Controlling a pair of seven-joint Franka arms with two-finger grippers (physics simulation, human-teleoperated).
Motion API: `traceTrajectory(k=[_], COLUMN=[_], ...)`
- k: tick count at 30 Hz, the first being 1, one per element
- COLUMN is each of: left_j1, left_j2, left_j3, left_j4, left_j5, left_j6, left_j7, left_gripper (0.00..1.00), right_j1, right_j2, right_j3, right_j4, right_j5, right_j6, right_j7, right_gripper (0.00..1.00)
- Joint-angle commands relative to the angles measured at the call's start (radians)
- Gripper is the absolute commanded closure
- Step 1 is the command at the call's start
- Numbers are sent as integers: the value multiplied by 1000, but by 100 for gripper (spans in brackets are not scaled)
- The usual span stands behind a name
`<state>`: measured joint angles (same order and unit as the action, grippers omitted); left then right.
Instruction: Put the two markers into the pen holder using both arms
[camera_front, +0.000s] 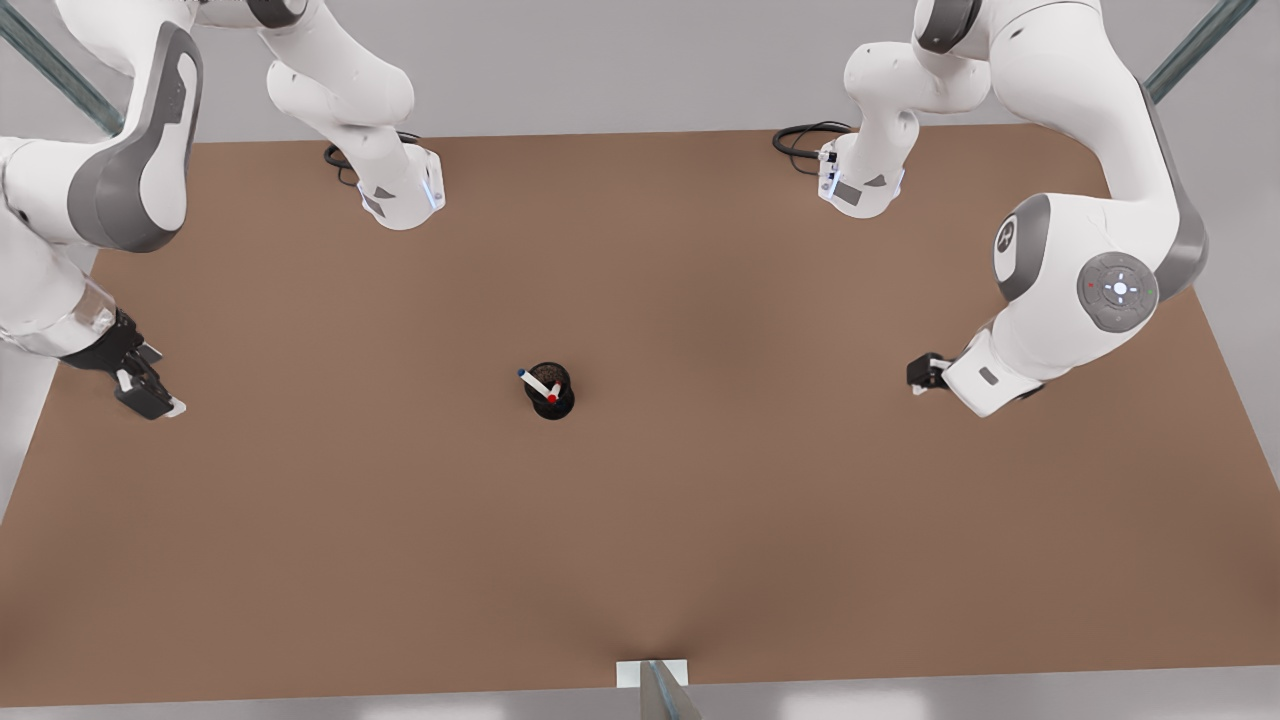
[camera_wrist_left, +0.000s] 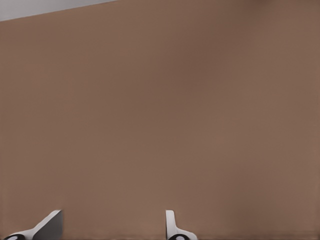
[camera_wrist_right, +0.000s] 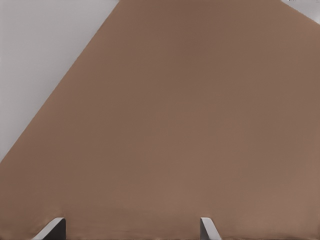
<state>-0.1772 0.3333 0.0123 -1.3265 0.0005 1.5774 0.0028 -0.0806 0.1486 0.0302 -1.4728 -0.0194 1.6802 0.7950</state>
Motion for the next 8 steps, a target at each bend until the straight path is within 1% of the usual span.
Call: traceTrajectory(k=[1, 3, 4, 7, 8], left_j1=[-4, -4, -5, -4, -4], left_j2=[0, 3, 3, 10, 10], left_j3=[0, 2, 2, 2, 2], left_j4=[7, 7, 7, 7, 7], left_j5=[3, 3, 3, 3, 3], left_j6=[-30, -25, -27, -22, -22], left_j7=[-3, -3, -3, -1, -3], left_gripper=[0, 0, 0, 0, 0], right_j1=[93, 96, 104, 127, 128], right_j2=[45, 120, 118, 103, 98], right_j3=[2, 1, 7, -4, 4], right_j4=[48, 155, 152, 144, 135], right_j5=[30, 24, 6, -56, -80], right_j6=[-122, -157, -149, -47, -28], right_j7=[-971, -971, -976, -1315, -1352], right_gripper=[0, 0, 0, 0, 0])
